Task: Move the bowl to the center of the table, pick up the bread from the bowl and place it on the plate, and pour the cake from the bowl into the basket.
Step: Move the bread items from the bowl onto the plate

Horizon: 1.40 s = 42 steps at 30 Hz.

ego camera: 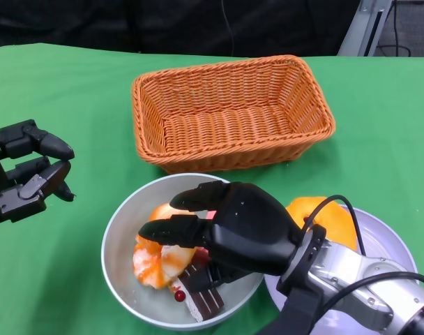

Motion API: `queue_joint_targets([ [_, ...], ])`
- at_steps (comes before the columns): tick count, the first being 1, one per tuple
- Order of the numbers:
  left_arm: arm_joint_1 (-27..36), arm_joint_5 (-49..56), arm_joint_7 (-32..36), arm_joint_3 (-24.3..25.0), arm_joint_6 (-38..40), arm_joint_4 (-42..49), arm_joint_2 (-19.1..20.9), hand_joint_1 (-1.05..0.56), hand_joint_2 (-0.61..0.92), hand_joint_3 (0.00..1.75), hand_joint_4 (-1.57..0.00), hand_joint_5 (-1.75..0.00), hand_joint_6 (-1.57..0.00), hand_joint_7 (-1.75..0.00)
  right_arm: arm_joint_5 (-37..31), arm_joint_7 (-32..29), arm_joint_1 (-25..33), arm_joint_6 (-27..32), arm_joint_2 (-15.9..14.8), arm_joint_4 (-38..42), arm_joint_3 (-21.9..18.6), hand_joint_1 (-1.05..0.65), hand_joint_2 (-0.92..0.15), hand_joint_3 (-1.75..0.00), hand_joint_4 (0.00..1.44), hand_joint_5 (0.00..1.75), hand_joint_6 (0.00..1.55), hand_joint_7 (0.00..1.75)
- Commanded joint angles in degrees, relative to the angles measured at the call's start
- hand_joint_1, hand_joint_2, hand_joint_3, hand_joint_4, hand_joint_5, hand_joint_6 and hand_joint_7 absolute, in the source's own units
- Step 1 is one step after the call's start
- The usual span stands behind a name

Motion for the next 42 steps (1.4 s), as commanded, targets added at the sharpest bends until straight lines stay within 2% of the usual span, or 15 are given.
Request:
queue_joint_targets([
  [1, -0.9, -1.4, -1.6, 0.8, 1.6, 0.6, 1.5, -0.16, 0.75, 0.7, -0.72, -1.57, -0.76, -1.21, -5.7, -4.9, -3.7, 2.6, 2.1, 4.9, 4.3, -0.78, -0.83, 0.0, 0.77, 0.03, 0.75, 0.03],
  [10, -1.1, -1.5, -1.6, 0.7, 2.3, 0.3, 1.4, -0.2, 0.73, 0.67, -0.73, -1.57, -0.76, -1.22, -8.7, -13.1, -6.2, 5.5, 3.9, 11.4, 8.8, -0.69, -0.83, -0.01, 0.84, 0.05, 0.85, 0.02],
  [16, -1.2, -1.1, -1.7, 0.6, 1.2, 0.6, 1.4, -0.19, 0.74, 0.66, -0.72, -1.57, -0.75, -1.22, -8.4, -14.9, -7.4, 6.1, 4.0, 13.5, 10.2, -0.68, -0.84, -0.01, 0.85, 0.06, 0.86, 0.01],
  [18, -1.0, -1.1, -1.1, 0.6, 1.8, 0.1, 1.3, -0.19, 0.74, 0.66, -0.72, -1.56, -0.75, -1.22, -8.9, -15.5, -8.1, 6.6, 5.0, 16.2, 11.3, -0.67, -0.85, -0.01, 0.85, 0.06, 0.86, 0.01],
  [21, -0.8, -1.2, -0.9, 0.7, 2.4, -0.4, 1.3, -0.19, 0.75, 0.65, -0.72, -1.55, -0.75, -1.22, -10.0, -19.3, -9.5, 7.8, 6.7, 21.2, 13.1, -0.57, -0.89, -0.01, 0.94, 0.12, 0.94, 0.04],
  [22, -0.8, -1.1, -0.9, 0.6, 2.3, -0.3, 1.3, -0.19, 0.75, 0.65, -0.72, -1.55, -0.75, -1.22, -10.0, -20.0, -10.0, 8.0, 7.2, 22.7, 13.6, -0.54, -0.89, -0.01, 0.91, 0.24, 0.96, 0.03],
  [23, -0.8, -1.1, -1.0, 0.6, 2.2, -0.3, 1.3, -0.19, 0.75, 0.64, -0.72, -1.55, -0.75, -1.22, -10.1, -20.2, -10.4, 8.2, 7.6, 24.0, 14.2, -0.51, -0.89, -0.01, 0.82, 0.47, 0.98, 0.02],
  [24, -0.8, -1.2, -1.0, 0.6, 2.4, -0.3, 1.2, -0.19, 0.75, 0.64, -0.72, -1.55, -0.76, -1.22, -10.0, -20.2, -10.8, 8.2, 7.9, 25.0, 14.6, -0.49, -0.89, 0.0, 0.67, 0.77, 0.98, 0.01],
  [25, -0.8, -1.2, -1.0, 0.5, 2.6, -0.3, 1.2, -0.18, 0.75, 0.64, -0.72, -1.55, -0.76, -1.22, -9.8, -19.9, -11.1, 8.2, 8.0, 25.5, 15.0, -0.48, -0.89, 0.0, 0.61, 0.89, 0.98, 0.01],
  [27, -0.8, -1.0, -1.0, 0.4, 2.7, -0.4, 1.3, -0.18, 0.75, 0.65, -0.72, -1.56, -0.76, -1.22, -9.5, -20.2, -11.4, 8.5, 8.4, 26.2, 15.5, -0.47, -0.88, 0.0, 0.56, 0.99, 0.98, 0.01],
  [32, -0.4, -0.6, -0.4, 0.1, 2.8, -1.3, 0.9, -0.17, 0.73, 0.66, -0.72, -1.56, -0.76, -1.24, -9.1, -21.3, -12.1, 8.6, 9.2, 28.1, 16.4, -0.47, -0.88, 0.0, 0.55, 1.03, 0.98, 0.01],
  [39, -0.4, -0.3, 0.3, -0.1, 3.4, -1.6, 0.8, -0.17, 0.72, 0.7, -0.71, -1.58, -0.75, -1.26, -8.5, -25.9, -12.3, 8.0, 9.5, 29.6, 17.5, -0.47, -0.85, 0.0, 0.77, 1.02, 1.08, 0.03],
  [42, -0.5, -0.1, -0.2, -0.2, 2.2, -0.7, 0.8, -0.17, 0.72, 0.71, -0.71, -1.58, -0.75, -1.26, -8.6, -28.4, -12.8, 8.1, 9.4, 29.7, 17.6, -0.47, -0.85, 0.0, 0.82, 1.07, 1.14, 0.04],
])
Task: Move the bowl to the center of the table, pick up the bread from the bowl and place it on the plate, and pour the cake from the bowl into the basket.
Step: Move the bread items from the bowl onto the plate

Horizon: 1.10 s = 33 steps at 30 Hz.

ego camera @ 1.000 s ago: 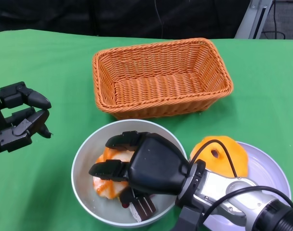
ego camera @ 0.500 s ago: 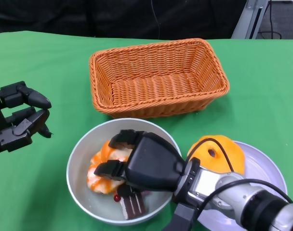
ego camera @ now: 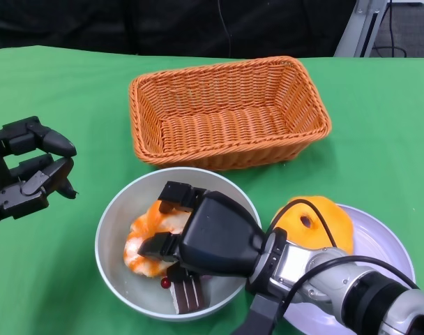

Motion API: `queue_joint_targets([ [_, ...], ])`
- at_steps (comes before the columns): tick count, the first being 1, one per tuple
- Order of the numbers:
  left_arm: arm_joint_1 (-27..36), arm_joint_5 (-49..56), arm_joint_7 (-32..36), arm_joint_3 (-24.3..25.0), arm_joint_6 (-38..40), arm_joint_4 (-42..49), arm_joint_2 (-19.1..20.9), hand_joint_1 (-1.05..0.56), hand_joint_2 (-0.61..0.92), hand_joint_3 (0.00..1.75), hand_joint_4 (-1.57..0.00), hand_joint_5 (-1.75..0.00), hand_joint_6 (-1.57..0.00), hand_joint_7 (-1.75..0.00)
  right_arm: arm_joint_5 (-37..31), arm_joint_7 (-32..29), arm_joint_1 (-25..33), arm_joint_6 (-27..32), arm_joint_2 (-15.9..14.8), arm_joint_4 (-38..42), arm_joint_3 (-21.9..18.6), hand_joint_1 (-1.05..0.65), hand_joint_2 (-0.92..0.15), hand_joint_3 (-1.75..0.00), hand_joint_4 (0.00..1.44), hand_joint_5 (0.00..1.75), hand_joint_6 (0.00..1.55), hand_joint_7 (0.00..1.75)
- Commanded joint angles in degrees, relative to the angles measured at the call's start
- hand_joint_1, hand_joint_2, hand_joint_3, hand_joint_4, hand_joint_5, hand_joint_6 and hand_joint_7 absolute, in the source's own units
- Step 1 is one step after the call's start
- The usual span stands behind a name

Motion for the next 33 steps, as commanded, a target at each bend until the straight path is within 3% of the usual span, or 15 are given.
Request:
queue_joint_targets([
  [1, 0.3, 0.5, -0.1, 0.1, -0.9, 0.4, 0.6, -0.17, 0.72, 0.72, -0.71, -1.58, -0.74, -1.26, 0.1, -1.7, 0.1, -0.3, 0.2, 0.9, 0.9, -0.47, -0.85, 0.0, 0.82, 1.13, 1.16, 0.04],
  [6, 0.2, 0.6, 0.0, 0.1, -1.1, 0.7, 0.4, -0.17, 0.72, 0.73, -0.7, -1.59, -0.73, -1.28, 0.6, -4.0, -0.8, -1.4, -0.2, 0.0, 0.3, -0.44, -0.86, -0.01, 0.82, 1.14, 1.19, 0.03],
  [15, -0.6, 0.5, -0.8, 0.2, -3.3, 3.8, 0.6, -0.16, 0.71, 0.75, -0.74, -1.54, -0.75, -1.25, 3.4, 0.1, -0.2, -4.6, -4.2, -9.5, -2.8, -0.44, -0.87, 0.0, 0.82, 1.13, 1.19, 0.02],
  [26, -0.5, 2.1, 0.4, 0.0, -4.0, 3.8, 1.0, -0.19, 0.68, 0.73, -0.7, -1.55, -0.76, -1.21, 6.7, 6.7, 1.8, -6.3, -7.4, -19.9, -7.3, -0.44, -0.85, 0.0, 0.75, 1.31, 1.22, 0.01],
  [33, -0.1, 3.6, 0.7, -0.1, -6.3, 4.2, 1.0, -0.2, 0.71, 0.71, -0.7, -1.47, -0.73, -1.18, 7.4, 9.4, 4.4, -6.0, -9.6, -26.3, -10.9, -0.41, -0.85, 0.0, 0.73, 1.36, 1.24, 0.02],
])
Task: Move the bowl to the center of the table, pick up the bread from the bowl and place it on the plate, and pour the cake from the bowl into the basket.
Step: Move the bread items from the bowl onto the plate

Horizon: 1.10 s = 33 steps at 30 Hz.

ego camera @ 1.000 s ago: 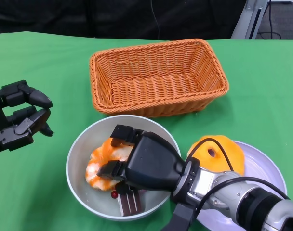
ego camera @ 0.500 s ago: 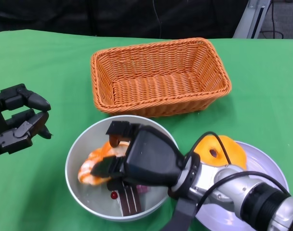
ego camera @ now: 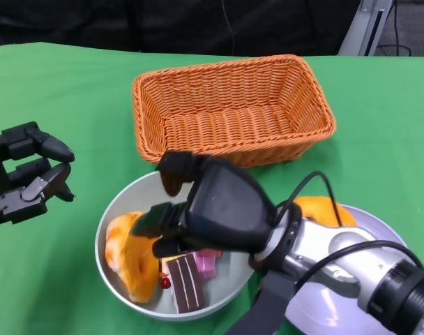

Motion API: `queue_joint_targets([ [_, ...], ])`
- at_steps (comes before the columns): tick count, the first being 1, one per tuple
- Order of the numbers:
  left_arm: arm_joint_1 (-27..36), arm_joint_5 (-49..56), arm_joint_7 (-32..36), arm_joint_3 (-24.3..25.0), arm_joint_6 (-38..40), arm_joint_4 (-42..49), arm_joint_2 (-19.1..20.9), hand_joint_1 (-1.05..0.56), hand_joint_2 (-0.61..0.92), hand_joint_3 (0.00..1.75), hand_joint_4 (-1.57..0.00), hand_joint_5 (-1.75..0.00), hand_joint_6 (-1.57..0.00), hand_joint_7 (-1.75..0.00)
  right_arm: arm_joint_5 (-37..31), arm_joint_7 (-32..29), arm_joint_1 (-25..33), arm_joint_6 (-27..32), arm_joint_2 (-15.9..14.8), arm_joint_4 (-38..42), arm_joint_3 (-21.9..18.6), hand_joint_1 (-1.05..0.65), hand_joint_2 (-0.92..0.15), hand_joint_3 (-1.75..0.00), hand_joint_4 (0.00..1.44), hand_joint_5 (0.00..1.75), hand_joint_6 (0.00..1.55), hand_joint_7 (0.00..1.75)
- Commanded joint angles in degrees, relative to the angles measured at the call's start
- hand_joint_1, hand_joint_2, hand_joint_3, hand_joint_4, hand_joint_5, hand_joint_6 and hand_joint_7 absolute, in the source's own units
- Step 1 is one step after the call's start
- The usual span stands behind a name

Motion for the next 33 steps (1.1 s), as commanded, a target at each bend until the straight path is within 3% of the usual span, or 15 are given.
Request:
queue_joint_targets([
  [1, 0.1, 1.0, 0.6, 0.2, -1.2, 0.5, 0.9, -0.2, 0.71, 0.71, -0.69, -1.48, -0.72, -1.2, 0.8, 0.4, 1.5, 0.2, -1.2, -2.4, -1.7, -0.41, -0.85, 0.0, 0.72, 1.38, 1.25, 0.02],
  [7, 0.0, 1.4, 0.9, 0.2, -0.7, 0.7, 1.2, -0.19, 0.71, 0.7, -0.68, -1.5, -0.7, -1.24, 1.3, 1.5, 2.9, -0.8, -1.7, -3.6, -3.3, -0.39, -0.84, 0.0, 0.76, 1.26, 1.25, 0.02],
  [10, 0.0, 1.4, 0.8, 0.4, -1.2, 1.1, 1.0, -0.2, 0.71, 0.69, -0.68, -1.49, -0.7, -1.23, 1.7, 2.0, 3.1, -2.2, -1.5, -3.2, -3.2, -0.39, -0.9, -0.02, 0.75, 1.18, 1.2, 0.0],
  [13, 0.1, 0.3, 0.6, 0.7, 0.4, 0.5, 0.7, -0.19, 0.73, 0.68, -0.67, -1.49, -0.7, -1.22, 2.4, 4.3, 3.1, -3.3, -1.7, -3.6, -3.2, -0.43, -0.92, -0.06, 0.72, 0.95, 1.1, 0.0],
  [14, 0.2, -0.2, 0.5, 0.8, 1.3, 0.2, 0.7, -0.19, 0.74, 0.67, -0.65, -1.51, -0.7, -1.22, 2.6, 5.1, 3.2, -3.4, -1.9, -4.0, -3.2, -0.47, -0.92, -0.04, 0.7, 0.75, 1.02, 0.0],
  [17, -0.3, -0.5, 0.0, 0.7, 2.3, 0.3, 1.1, -0.19, 0.74, 0.63, -0.6, -1.61, -0.68, -1.26, 2.7, 8.7, 3.6, -3.2, -2.1, -5.8, -3.3, -0.55, -0.88, -0.01, 0.74, 0.37, 0.88, 0.0],
  [18, -0.7, -0.6, -0.4, 0.7, 2.3, 0.7, 1.3, -0.2, 0.73, 0.63, -0.61, -1.63, -0.69, -1.26, 2.8, 9.4, 3.7, -3.2, -2.0, -6.1, -3.3, -0.55, -0.87, 0.0, 0.74, 0.31, 0.85, 0.0],
  [23, -2.1, -0.8, -2.1, 0.7, 1.6, 2.9, 2.0, -0.23, 0.68, 0.71, -0.61, -1.71, -0.71, -1.27, 2.4, 11.6, 3.8, -3.1, -1.3, -6.9, -2.9, -0.57, -0.91, -0.02, 0.71, 0.2, 0.7, 0.0],
  [33, -3.0, -1.4, -2.5, 1.4, 0.0, 6.4, 1.4, -0.26, 0.67, 0.68, -0.67, -1.52, -0.75, -1.2, 2.7, 19.8, 3.9, -1.9, -0.3, -9.3, -2.4, -0.64, -0.84, 0.0, 0.66, 0.07, 0.5, 0.0],
])
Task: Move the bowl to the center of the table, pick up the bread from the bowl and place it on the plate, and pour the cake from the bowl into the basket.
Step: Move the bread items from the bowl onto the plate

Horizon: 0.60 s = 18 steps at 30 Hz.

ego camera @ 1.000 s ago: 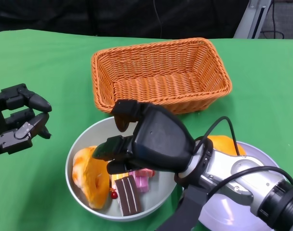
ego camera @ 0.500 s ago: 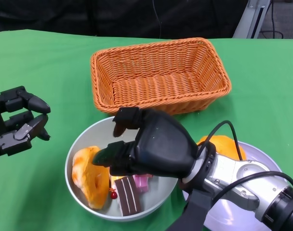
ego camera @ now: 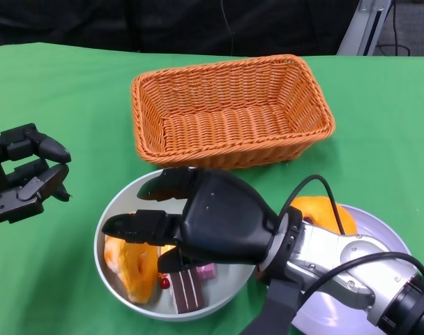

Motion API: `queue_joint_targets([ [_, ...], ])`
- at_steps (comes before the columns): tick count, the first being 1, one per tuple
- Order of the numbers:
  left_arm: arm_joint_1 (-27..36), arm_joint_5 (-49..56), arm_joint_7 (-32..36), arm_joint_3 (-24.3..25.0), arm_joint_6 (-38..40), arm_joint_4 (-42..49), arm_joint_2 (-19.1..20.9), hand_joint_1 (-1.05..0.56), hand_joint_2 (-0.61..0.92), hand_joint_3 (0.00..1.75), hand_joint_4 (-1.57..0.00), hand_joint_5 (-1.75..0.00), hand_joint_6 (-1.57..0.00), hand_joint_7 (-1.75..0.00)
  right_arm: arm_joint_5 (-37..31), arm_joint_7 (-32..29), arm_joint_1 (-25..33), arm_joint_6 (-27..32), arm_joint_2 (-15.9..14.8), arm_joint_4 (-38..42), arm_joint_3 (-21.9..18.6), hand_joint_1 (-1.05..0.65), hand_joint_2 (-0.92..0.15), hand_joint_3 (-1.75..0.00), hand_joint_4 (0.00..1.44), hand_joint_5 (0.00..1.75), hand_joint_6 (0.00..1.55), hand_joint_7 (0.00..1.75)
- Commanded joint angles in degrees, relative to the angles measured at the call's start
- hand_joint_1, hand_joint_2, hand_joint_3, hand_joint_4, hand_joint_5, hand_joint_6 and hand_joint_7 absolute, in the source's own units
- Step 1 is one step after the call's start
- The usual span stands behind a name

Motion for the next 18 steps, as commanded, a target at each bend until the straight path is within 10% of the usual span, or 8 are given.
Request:
queue_joint_targets([
  [1, -0.7, 0.0, 0.4, 0.9, -1.3, 1.5, 0.6, -0.27, 0.67, 0.68, -0.68, -1.51, -0.74, -1.2, 0.8, 3.3, -0.2, 0.0, 0.1, -1.3, 0.0, -0.65, -0.84, 0.0, 0.65, 0.07, 0.49, 0.0],
  [18, -2.4, 0.6, 2.2, 0.3, 3.8, 3.0, 0.9, -0.08, 0.68, 0.86, -0.74, -1.58, -0.78, -1.24, -2.2, 5.9, -4.8, -2.5, 2.9, 5.9, 3.5, -0.65, -0.89, -0.02, 0.55, 0.01, 0.42, 0.0],
])
